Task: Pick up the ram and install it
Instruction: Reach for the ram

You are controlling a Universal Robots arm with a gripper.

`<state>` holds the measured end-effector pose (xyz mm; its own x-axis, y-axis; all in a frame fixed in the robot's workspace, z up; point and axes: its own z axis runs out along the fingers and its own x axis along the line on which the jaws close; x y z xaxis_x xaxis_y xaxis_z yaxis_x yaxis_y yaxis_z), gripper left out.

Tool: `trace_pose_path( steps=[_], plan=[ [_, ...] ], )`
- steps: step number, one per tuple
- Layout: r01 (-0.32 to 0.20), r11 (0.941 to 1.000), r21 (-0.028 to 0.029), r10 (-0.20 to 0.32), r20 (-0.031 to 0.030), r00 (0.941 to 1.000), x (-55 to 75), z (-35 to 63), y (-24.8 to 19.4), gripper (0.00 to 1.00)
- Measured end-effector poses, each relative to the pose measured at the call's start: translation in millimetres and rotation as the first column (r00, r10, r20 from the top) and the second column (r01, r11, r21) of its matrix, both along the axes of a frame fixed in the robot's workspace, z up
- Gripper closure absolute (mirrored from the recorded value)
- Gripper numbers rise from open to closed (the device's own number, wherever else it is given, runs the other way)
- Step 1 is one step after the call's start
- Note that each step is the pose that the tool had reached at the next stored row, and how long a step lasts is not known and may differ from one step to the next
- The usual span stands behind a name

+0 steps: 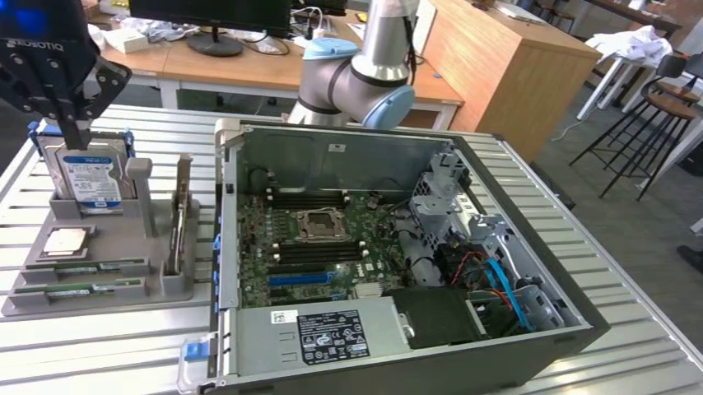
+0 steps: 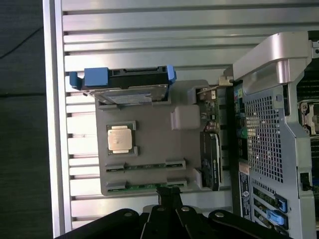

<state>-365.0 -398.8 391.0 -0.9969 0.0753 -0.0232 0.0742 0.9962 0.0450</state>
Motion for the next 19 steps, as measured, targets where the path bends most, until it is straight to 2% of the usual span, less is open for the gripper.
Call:
trace_pose_path(
  steps=[13,16,19],
  plan=[
    [0.000,1.0000,0.0000,0.000,0.0000,1.0000,-1.8,0.0,-0.2,0.90],
    [0.000,1.0000,0.0000,0.000,0.0000,1.0000,-1.7,0.0,-2.2,0.90],
    [0.000,1.0000,0.0000,0.000,0.0000,1.0000,-1.7,0.0,-5.9,0.90]
  ],
)
